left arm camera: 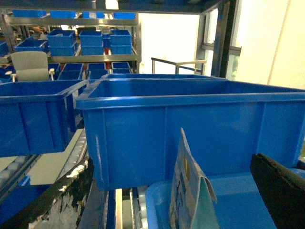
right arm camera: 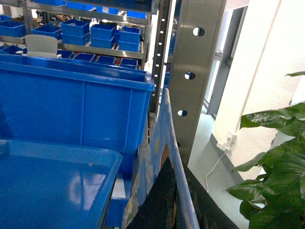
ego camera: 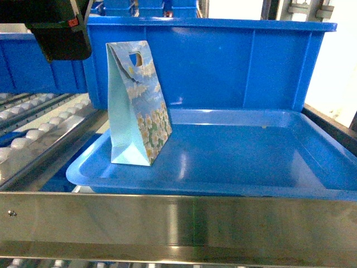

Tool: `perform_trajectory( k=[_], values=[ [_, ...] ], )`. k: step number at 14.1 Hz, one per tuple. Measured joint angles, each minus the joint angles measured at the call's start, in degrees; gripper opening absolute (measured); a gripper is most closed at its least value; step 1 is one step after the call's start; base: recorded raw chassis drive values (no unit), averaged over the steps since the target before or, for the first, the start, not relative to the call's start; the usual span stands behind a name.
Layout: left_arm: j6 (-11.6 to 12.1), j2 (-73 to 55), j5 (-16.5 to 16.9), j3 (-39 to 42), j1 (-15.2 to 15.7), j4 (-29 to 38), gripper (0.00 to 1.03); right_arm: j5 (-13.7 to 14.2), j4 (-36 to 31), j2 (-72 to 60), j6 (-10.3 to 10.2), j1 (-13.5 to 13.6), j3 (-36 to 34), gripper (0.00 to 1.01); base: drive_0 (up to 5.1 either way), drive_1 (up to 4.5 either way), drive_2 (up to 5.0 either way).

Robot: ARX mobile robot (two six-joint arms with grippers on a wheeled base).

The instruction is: Move flower gift bag to table near conveyor

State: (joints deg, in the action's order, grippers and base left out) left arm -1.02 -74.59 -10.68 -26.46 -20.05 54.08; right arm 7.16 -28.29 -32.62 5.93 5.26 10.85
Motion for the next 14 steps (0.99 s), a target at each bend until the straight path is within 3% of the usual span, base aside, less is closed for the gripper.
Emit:
perform_trajectory(
  k=[5,11,12,14],
  values=[
    [-0.04,-11.43,-1.29,-4.2,0.26,2.1,0.98,0.0,0.0,0.0,0.0,0.0,0.0,0.02,0.0,0.0,0.0],
    [-0.5,-21.05,1.97,-16.15,-0.57,-1.53,0.98,0.0,0.0,0.0,0.0,0.0,0.0,0.02,0.0,0.0,0.0],
    [-0.22,-22.45,2.36,-17.77,-0.98,-2.34,0.92,0.0,0.0,0.0,0.0,0.0,0.0,0.02,0.0,0.0,0.0],
    [0.26,-23.89,2.82,-19.96,-2.45,-4.31,0.69,0.0,0.0,0.0,0.0,0.0,0.0,0.02,0.0,0.0,0.0]
  ],
)
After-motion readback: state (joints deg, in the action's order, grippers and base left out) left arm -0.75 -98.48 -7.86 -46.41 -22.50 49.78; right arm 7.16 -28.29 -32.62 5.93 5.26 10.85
